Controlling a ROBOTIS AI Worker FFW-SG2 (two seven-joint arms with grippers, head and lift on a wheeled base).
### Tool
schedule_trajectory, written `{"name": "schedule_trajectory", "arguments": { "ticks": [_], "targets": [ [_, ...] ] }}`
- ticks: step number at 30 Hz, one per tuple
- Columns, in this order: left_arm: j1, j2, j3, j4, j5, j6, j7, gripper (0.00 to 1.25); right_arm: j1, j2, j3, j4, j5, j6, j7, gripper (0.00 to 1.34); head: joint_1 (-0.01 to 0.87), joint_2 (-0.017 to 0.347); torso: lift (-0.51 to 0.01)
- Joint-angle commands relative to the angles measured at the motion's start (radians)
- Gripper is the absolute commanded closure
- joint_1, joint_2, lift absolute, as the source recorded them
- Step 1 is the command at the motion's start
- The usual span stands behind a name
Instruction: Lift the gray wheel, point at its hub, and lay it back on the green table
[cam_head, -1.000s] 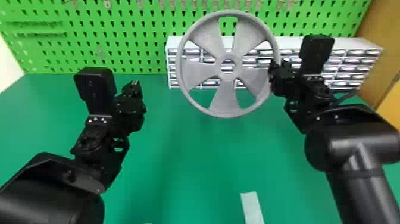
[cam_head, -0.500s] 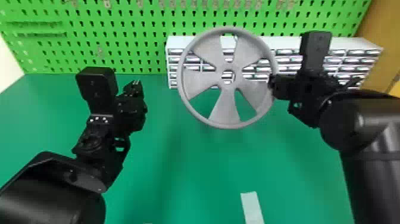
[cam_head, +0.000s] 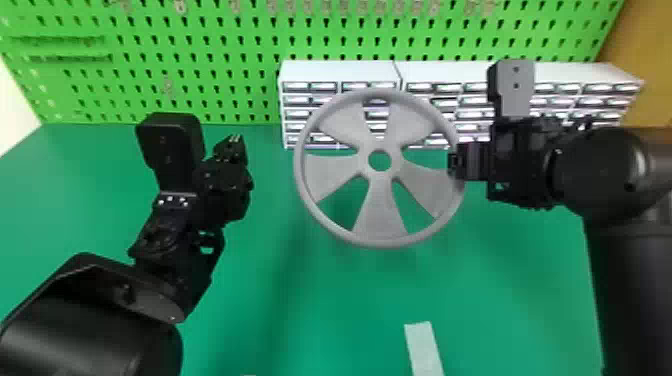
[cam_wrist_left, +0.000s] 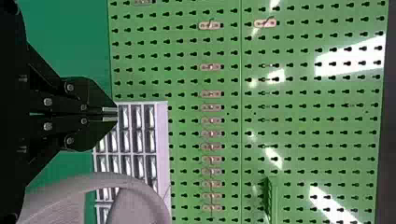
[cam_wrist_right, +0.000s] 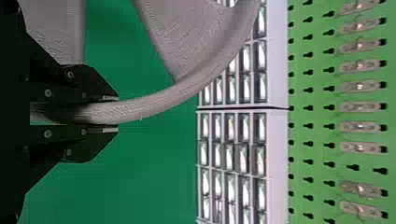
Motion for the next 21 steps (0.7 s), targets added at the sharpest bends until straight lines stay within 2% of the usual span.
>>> {"name": "schedule_trajectory", "arguments": {
  "ticks": [1,6,21],
  "targets": [
    [-0.004,0.002,-0.006,0.003,0.000,-0.003,0.000,1.19,-0.017,0.002,-0.017,0.009,-0.049,0.076,-0.025,1.30,0.692,0.048,-0.093],
    [-0.007,0.003,-0.010,0.008,0.000,-0.005,0.000,1.19,-0.022,0.002,-0.052,0.034,-0.097,0.110,-0.031,1.30,0.692,0.048,-0.093],
    [-0.009,0.003,-0.013,0.009,0.000,-0.008,0.000,1.19,-0.042,-0.003,-0.075,0.038,-0.101,0.163,-0.036,1.30,0.692,0.048,-0.093]
  ]
}}
